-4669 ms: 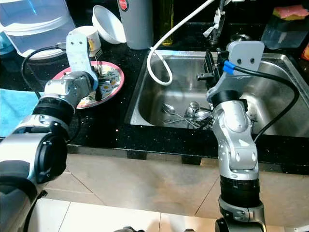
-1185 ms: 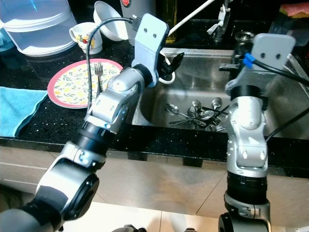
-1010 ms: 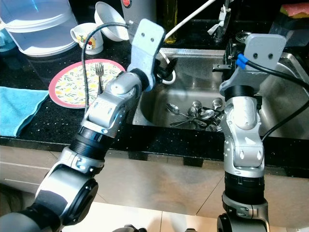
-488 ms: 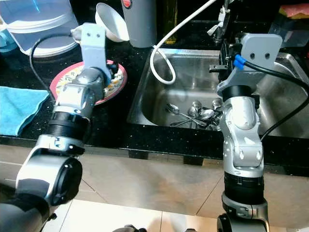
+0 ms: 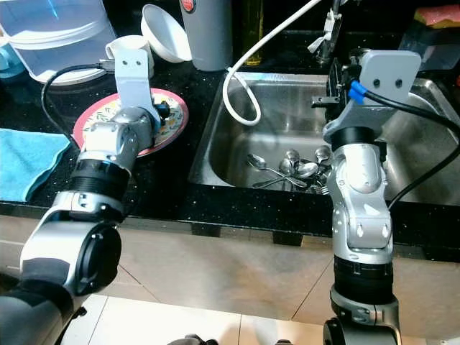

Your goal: Kitchen organization

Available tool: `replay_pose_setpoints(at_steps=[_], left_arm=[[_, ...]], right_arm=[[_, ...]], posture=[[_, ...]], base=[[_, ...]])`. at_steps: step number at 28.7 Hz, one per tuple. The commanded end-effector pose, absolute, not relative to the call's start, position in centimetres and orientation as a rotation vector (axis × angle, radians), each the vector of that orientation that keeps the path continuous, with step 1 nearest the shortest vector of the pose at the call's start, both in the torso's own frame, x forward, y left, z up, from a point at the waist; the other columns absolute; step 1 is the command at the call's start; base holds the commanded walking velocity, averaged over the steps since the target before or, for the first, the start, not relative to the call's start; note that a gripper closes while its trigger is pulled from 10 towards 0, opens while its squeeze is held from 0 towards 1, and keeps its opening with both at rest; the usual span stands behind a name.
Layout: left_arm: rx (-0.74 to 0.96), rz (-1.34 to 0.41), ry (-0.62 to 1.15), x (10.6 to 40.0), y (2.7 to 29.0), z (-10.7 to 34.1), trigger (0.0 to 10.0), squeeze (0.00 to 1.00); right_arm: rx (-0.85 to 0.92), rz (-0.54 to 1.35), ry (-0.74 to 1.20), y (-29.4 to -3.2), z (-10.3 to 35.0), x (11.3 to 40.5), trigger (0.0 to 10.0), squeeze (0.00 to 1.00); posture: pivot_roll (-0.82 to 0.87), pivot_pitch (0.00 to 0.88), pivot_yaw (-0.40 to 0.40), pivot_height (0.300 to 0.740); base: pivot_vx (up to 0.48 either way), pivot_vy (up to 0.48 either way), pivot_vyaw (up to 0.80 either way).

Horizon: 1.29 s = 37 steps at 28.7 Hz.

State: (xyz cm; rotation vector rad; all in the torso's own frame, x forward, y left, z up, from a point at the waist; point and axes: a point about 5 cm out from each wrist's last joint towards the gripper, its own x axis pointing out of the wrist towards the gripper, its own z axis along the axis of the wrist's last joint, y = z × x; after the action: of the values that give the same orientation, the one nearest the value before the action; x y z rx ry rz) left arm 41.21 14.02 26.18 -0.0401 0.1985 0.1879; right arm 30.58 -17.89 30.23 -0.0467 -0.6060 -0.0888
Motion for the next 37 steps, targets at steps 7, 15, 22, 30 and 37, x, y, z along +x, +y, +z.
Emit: replay_pose_setpoints(at_steps=[7, 15, 22, 30, 37], left_arm=[[-0.165, 0.271, 0.297, 41.1, 14.8, 24.4, 9.7, 0.00], [-0.269, 0.262, 0.394, 41.1, 14.5, 23.0, 0.0, 0.00], [-0.235, 0.271, 0.377, 41.2, 14.5, 23.1, 0.0, 0.00], [-0.163, 0.284, 0.309, 41.4, 14.8, 23.9, 0.0, 0.00], [-0.034, 0.192, 0.050, 41.5, 13.6, 27.6, 10.0, 0.00]], right_arm=[[-0.039, -0.083, -0.600, -17.8, 30.2, 30.6, 10.0, 0.00], [-0.036, -0.084, -0.601, -17.8, 30.2, 30.6, 10.0, 0.00], [-0.035, -0.086, -0.600, -17.9, 30.2, 30.6, 10.0, 0.00], [-0.034, -0.087, -0.601, -17.9, 30.2, 30.6, 10.0, 0.00], [-0.034, -0.088, -0.600, -17.9, 30.2, 30.6, 10.0, 0.00]], posture=[[0.01, 0.111, 0.074, 0.740], [0.02, 0.116, 0.075, 0.740], [0.02, 0.118, 0.074, 0.740], [0.02, 0.118, 0.074, 0.740], [0.02, 0.121, 0.074, 0.740]], base=[[0.000, 0.000, 0.00], [0.000, 0.000, 0.00], [0.000, 0.000, 0.00], [0.000, 0.000, 0.00], [0.000, 0.000, 0.00]])
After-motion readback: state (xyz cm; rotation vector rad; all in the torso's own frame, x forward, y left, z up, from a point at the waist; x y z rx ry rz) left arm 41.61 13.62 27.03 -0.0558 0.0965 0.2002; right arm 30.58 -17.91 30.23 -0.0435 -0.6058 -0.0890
